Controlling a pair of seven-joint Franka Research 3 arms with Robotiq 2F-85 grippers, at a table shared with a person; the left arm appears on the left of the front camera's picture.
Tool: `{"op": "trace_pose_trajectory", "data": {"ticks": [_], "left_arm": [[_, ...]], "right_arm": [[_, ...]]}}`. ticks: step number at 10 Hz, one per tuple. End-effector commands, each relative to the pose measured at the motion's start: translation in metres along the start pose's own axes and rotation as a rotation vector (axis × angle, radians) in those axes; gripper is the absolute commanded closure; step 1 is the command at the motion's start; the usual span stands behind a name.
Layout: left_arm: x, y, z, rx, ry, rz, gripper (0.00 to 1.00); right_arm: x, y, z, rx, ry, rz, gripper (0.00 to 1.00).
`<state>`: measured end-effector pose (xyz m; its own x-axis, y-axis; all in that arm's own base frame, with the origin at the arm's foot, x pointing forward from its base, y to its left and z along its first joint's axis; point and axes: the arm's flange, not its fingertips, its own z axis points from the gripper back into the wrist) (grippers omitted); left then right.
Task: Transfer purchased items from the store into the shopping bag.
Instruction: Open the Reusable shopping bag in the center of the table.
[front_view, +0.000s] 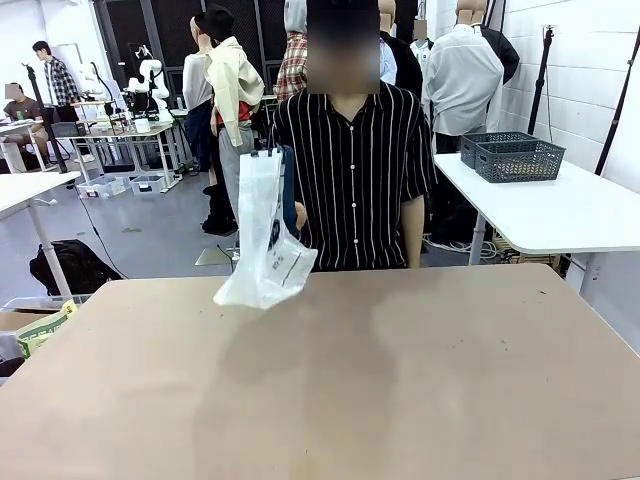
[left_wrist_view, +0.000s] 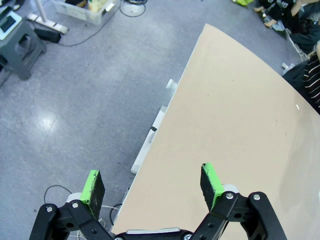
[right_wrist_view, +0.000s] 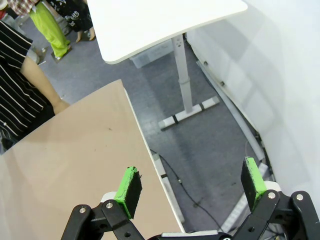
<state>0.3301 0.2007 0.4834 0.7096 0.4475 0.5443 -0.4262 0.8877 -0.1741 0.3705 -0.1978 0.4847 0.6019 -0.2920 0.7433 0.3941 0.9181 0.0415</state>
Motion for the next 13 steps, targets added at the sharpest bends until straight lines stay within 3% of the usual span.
{"op": "trace_pose_trajectory", "data": {"ticks": [1,13], "left_arm": [[-0.0002,0.0012,0.0012,0.005,-0.001,-0.008,0.0],[-0.0002,0.0012,0.0012,0.005,-0.001,-0.008,0.0]], "right_arm": [[-0.0009,0.0006,0.0001,-0.01,0.007,0.017,0.0],[-0.0009,0.0006,0.0001,-0.01,0.007,0.017,0.0]]}}
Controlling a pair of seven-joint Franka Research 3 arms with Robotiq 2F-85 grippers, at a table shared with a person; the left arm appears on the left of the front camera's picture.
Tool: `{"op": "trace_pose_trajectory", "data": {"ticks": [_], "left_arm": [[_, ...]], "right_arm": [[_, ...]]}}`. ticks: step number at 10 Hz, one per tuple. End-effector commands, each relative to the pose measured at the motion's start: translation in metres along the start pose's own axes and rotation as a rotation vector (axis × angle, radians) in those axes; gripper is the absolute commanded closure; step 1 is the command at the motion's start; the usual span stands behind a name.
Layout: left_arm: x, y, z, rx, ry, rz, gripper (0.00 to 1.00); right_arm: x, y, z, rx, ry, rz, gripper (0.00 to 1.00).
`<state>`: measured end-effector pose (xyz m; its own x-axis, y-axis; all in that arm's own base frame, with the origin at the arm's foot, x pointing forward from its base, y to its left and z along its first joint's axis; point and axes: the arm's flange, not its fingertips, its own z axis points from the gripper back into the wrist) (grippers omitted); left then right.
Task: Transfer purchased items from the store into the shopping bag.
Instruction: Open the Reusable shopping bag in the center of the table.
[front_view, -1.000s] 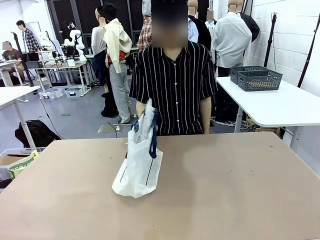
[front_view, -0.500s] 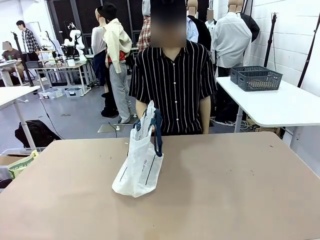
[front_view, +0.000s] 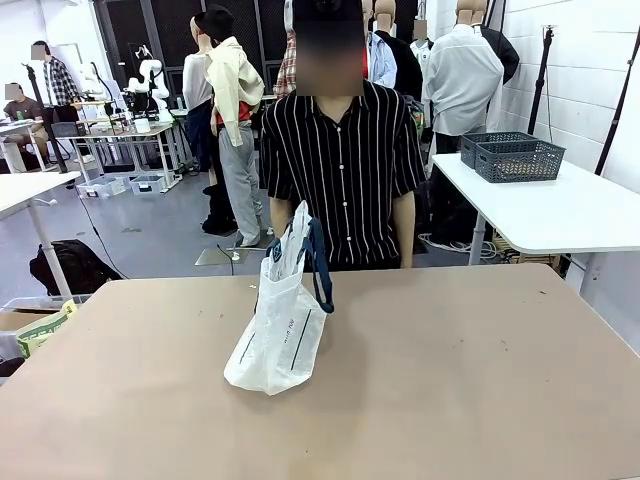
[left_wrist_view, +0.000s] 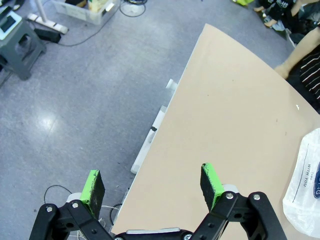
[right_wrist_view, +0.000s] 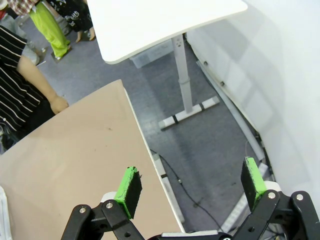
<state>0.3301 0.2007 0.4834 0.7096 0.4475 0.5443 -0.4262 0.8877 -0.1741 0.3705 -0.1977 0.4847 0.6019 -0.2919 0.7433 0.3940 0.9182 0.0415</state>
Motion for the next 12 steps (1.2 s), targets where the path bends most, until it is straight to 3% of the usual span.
{"op": "trace_pose_trajectory", "data": {"ticks": [1,10,12], "left_arm": [[0.0,0.001,0.001,0.005,-0.001,-0.008,0.0],[0.0,0.0,0.0,0.0,0.0,0.0,0.0],[0.022,-0.062,0.01,-0.121,-0.062,-0.163,0.0]], "right_arm": [[-0.001,0.001,0.0,-0.01,0.007,0.017,0.0],[0.0,0.0,0.0,0.0,0.0,0.0,0.0],[0.018,0.049,0.024,0.105,-0.045,0.09,0.0]]}}
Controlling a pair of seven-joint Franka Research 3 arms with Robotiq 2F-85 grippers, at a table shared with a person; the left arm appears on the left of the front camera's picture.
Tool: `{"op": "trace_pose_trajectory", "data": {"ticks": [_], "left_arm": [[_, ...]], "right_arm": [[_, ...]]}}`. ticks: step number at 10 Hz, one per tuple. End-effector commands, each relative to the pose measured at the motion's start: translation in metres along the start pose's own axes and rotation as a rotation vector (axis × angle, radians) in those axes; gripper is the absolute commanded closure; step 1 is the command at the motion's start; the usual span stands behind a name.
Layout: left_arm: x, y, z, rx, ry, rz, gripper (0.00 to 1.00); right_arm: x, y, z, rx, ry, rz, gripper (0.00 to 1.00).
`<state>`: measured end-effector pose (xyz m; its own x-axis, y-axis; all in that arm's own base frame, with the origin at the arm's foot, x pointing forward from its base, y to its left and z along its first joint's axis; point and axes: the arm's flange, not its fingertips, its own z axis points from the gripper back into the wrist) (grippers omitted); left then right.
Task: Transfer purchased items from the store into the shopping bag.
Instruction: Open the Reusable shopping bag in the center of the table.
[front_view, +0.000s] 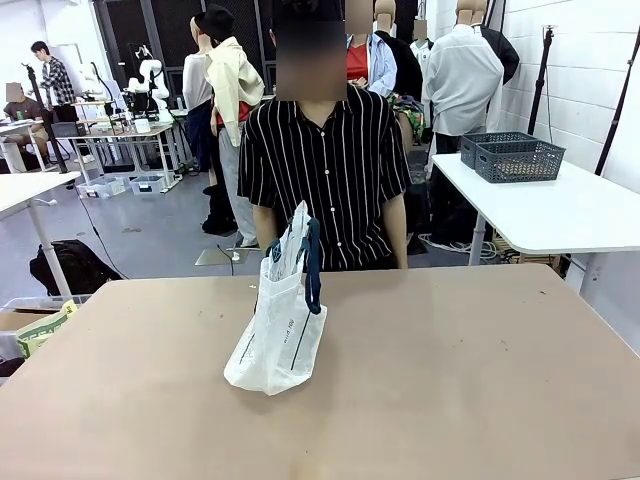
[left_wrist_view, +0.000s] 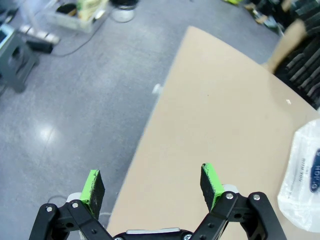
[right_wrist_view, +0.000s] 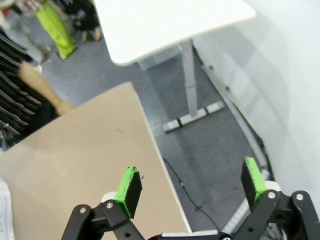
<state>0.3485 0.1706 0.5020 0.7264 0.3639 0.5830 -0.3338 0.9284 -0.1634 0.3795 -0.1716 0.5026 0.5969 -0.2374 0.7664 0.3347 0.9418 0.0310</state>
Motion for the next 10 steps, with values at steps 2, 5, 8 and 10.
{"op": "trace_pose_trajectory", "data": {"ticks": [2,5,8,10], "left_arm": [[0.039,-0.099,0.011,-0.182,-0.066,-0.271,0.0],[0.052,-0.207,0.012,-0.368,-0.028,-0.484,0.0],[0.034,-0.24,0.022,-0.344,-0.043,-0.483,0.0],[0.034,-0.24,0.022,-0.344,-0.043,-0.483,0.0]], "right_arm": [[0.03,0.099,0.043,0.264,-0.051,0.189,0.0],[0.016,0.21,0.078,0.526,0.023,0.509,0.0],[-0.001,0.247,0.098,0.508,0.014,0.494,0.0],[-0.001,0.247,0.098,0.508,0.014,0.494,0.0]]}}
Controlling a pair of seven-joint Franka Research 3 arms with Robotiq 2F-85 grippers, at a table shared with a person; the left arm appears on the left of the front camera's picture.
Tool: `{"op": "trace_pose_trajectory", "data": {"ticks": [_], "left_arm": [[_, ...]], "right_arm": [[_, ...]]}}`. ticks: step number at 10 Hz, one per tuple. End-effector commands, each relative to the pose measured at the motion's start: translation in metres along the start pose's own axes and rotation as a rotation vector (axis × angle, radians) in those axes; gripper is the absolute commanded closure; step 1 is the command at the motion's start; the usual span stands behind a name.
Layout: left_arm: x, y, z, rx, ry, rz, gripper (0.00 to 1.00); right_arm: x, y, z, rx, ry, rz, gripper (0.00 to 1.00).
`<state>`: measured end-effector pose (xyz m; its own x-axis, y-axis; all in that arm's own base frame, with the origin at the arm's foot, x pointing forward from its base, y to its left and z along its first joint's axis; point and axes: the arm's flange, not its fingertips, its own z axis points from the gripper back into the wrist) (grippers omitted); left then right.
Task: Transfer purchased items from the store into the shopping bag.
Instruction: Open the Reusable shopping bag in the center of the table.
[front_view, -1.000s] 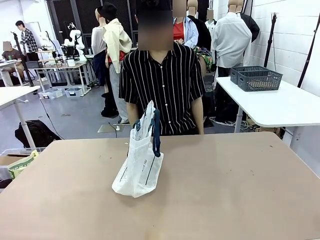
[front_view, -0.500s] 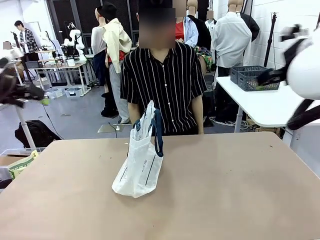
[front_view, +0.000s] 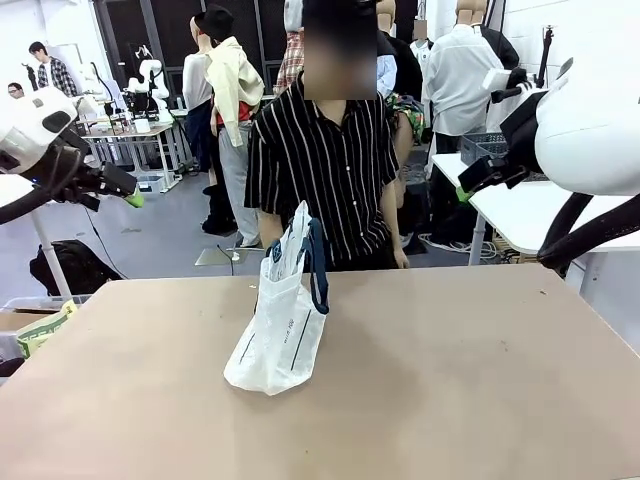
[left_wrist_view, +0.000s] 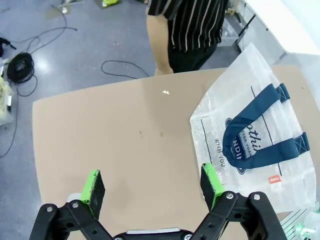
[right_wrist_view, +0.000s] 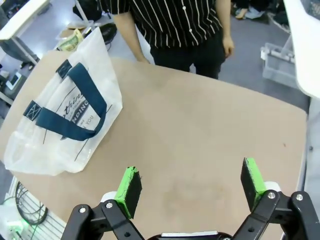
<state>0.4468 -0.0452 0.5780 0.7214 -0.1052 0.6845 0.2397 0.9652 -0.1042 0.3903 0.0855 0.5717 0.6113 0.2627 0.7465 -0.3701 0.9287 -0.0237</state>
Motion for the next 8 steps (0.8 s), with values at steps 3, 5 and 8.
{"op": "trace_pose_trajectory", "data": {"ticks": [3,5,8], "left_arm": [[0.025,-0.031,-0.036,-0.16,-0.019,-0.019,0.0],[0.051,-0.069,-0.064,-0.26,0.026,-0.085,0.0],[0.082,-0.122,-0.122,-0.36,0.124,-0.132,0.0]], "right_arm": [[0.016,0.044,-0.025,0.03,0.126,-0.079,0.0],[0.029,0.076,-0.039,0.123,0.131,-0.138,0.0],[0.052,0.115,-0.066,0.329,0.172,-0.272,0.0]]}}
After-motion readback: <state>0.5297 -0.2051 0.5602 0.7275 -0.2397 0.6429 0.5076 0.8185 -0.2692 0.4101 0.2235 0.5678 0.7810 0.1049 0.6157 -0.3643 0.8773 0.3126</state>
